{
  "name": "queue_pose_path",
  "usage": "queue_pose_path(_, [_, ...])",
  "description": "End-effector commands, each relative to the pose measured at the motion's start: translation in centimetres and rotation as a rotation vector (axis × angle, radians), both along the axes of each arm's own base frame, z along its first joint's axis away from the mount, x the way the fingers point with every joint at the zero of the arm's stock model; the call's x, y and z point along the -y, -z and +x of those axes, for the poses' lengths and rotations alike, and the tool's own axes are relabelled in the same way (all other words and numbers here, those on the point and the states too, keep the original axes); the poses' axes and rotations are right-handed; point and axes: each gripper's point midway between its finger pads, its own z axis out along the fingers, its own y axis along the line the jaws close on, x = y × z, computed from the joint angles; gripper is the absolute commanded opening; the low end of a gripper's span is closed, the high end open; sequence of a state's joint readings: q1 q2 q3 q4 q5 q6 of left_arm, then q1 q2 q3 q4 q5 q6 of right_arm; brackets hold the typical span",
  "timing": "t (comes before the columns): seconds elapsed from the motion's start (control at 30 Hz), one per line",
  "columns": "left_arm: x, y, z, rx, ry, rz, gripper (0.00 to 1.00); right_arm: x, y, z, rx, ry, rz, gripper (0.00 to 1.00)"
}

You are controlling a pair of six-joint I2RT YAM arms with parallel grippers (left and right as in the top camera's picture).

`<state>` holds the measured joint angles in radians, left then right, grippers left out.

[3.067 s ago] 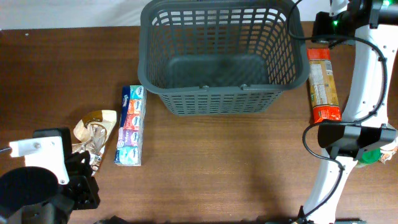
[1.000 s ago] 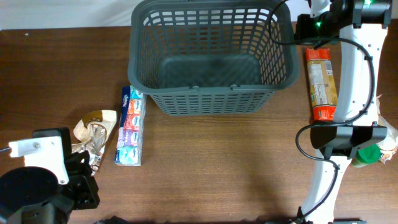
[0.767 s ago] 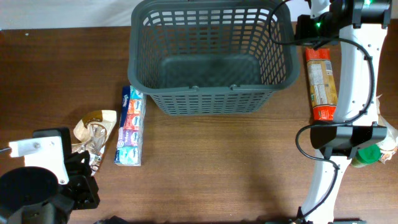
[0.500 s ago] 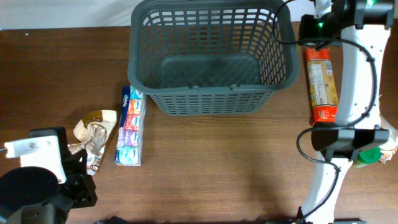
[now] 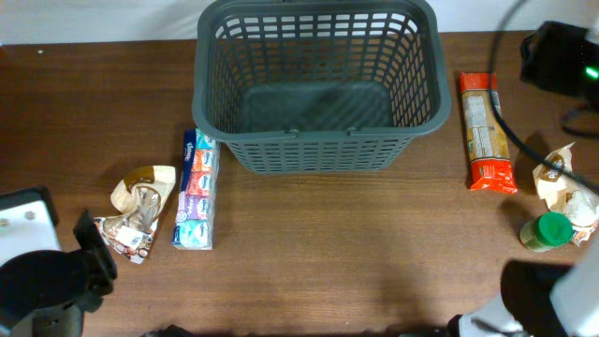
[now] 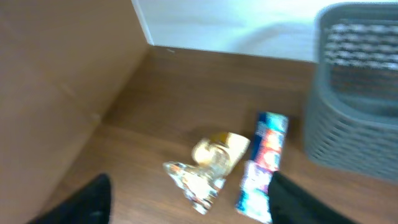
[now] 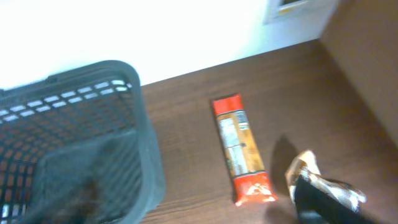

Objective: Pack container
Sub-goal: 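Release the basket and withdraw both grippers, left to rest, then move the right gripper down over the green-capped seasoning jar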

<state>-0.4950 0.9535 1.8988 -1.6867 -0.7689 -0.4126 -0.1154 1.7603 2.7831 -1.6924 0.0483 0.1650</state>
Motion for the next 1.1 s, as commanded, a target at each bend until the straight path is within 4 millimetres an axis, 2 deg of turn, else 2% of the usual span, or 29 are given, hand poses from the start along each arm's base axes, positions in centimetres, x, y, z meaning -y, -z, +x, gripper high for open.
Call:
queue_pose_path(0.0, [-2.4,-1.5,-0.5,0.049,-0.12,0.107,0.84,1.8,0.2,-2.7,-0.013,0.11,0.031,0.99])
queue_pose_path(0.03, [-2.4,-1.5,-0.5,0.049,-0.12,0.107,0.98,2.3,0.3,-3.5,-0.021,0.13,0.031,0.99])
queue_pose_path(0.13, [-2.4,-1.5,-0.5,0.049,-0.12,0.107,1.0,4.1,1.9,-6.5,-0.084,0.219,0.021,0.99])
queue_pose_path(0.27, [-2.5,-1.5,-0.5,0.052,-0.124,0.106,1.0,6.5,5.5,-10.4,-0.199,0.352,0.049,0.99])
queue_pose_path(0.4, [-2.4,-1.5,-0.5,0.051,-0.122,0.105,1.0,7.8,9.1,-12.8,-0.3,0.449,0.124,0.99])
queue_pose_path(0.57, [-1.6,-0.9,-0.3,0.033,-0.079,0.07,1.0,9.3,13.9,-14.0,-0.455,0.534,0.195,0.99])
queue_pose_path(0.83, [-0.8,-0.5,-0.1,0.015,-0.037,0.037,0.99,11.1,20.7,-13.5,-0.671,0.617,0.332,0.99])
queue_pose_path(0.93, [-0.8,-0.5,-0.1,0.015,-0.037,0.037,1.0,11.6,22.1,-13.8,-0.703,0.671,0.372,0.99])
queue_pose_path(1.07, [-0.8,-0.5,-0.1,0.015,-0.037,0.037,1.0,12.7,22.6,-13.7,-0.677,0.703,0.377,0.98])
